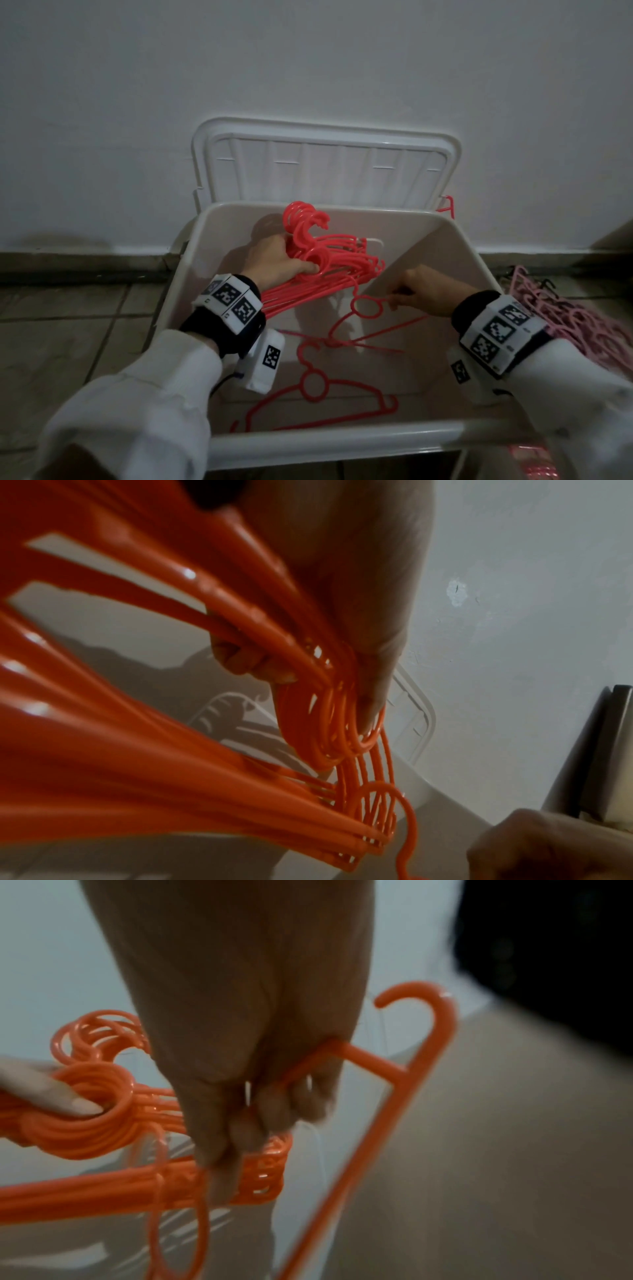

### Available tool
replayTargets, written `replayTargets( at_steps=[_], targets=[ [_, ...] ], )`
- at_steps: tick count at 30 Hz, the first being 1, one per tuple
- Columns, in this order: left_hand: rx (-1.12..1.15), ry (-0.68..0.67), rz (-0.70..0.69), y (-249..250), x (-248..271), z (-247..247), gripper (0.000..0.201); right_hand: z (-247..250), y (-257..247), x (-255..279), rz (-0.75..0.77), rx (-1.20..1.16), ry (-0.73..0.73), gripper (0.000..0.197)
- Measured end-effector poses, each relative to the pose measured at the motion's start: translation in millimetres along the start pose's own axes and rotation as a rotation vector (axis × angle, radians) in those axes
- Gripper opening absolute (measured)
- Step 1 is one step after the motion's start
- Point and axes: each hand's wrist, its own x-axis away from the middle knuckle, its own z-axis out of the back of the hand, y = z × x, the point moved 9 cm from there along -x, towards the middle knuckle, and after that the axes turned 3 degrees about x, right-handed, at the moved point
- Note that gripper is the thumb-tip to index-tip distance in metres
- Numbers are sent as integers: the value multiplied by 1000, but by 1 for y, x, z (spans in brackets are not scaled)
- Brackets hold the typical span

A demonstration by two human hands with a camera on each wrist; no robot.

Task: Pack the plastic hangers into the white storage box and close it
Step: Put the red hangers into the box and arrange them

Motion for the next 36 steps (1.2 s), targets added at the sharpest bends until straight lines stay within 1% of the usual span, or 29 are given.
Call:
replayTargets(
  at_steps=[1,3,4,6,9,11,12,14,15,17,18,20,22,23,24,26,28,30,33,36],
  targets=[
    [2,1,-2,-1,-1,0,44,6,-4,3,13,24,30,20],
    [-2,-2,-15,-2,-2,-1,43,15,-15,8,43,178,72,19],
    [-8,-4,-18,-2,-3,-2,44,16,-21,9,66,258,75,19],
    [-13,-5,-19,-4,-4,-2,43,10,-27,8,89,342,23,18],
    [-25,-4,-25,-4,-5,-3,40,2,-24,4,28,365,-37,17],
    [-28,-6,-28,-4,-4,-4,38,3,-23,4,21,367,-6,19],
    [-27,-4,-30,-4,-4,-4,38,6,-24,4,31,360,28,22],
    [-23,3,-31,-5,-5,-3,39,15,-23,7,35,314,76,37],
    [-26,6,-28,-6,-5,-4,39,19,-19,9,22,273,72,43],
    [-47,6,-18,-7,-6,-4,34,25,-8,13,-27,141,31,47],
    [-58,4,-14,-7,-6,-5,30,28,0,16,-62,61,20,47],
    [-75,1,-15,-6,-5,-6,25,37,18,27,-148,-77,62,41],
    [-77,-5,-26,-5,-5,-7,29,42,35,40,-267,-213,98,36],
    [-79,-9,-29,-5,-5,-8,33,37,42,46,-334,-293,70,33],
    [-83,-11,-27,-5,-5,-9,36,29,44,52,-391,-367,11,32],
    [-86,-12,-25,-5,-5,-10,39,9,39,59,-451,-473,-121,34],
    [-81,-14,-25,-5,-5,-11,40,-2,27,62,-463,-574,-165,34],
    [-74,-16,-18,-6,-4,-12,41,-3,13,63,-462,-755,-139,32],
    [-74,-17,-16,-5,-4,-15,47,0,-10,54,-428,-972,-103,35],
    [-35,-18,-10,-6,-4,-16,51,-2,-30,33,-410,-1022,-40,25]
  ],
)
